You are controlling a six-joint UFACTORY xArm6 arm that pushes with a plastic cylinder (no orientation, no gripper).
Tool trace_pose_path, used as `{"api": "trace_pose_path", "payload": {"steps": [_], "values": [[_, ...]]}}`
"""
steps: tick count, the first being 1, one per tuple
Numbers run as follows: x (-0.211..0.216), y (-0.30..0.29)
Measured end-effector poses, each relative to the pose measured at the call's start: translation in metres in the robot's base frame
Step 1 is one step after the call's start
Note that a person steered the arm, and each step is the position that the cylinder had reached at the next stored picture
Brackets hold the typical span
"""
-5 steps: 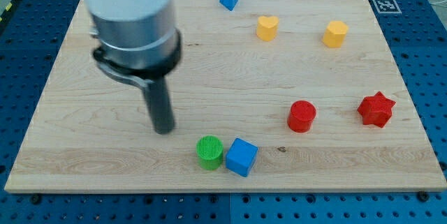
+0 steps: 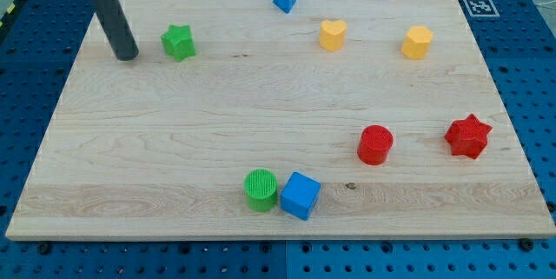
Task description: Push the green star down a bit
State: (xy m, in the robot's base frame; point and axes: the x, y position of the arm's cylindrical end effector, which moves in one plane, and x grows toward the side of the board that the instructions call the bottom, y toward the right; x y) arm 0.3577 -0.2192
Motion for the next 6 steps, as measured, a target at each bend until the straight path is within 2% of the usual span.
{"api": "trace_pose_path", "payload": {"steps": [4, 5, 6], "values": [[-0.040, 0.043], [-0.035, 0.086], [-0.011, 0.129]]}}
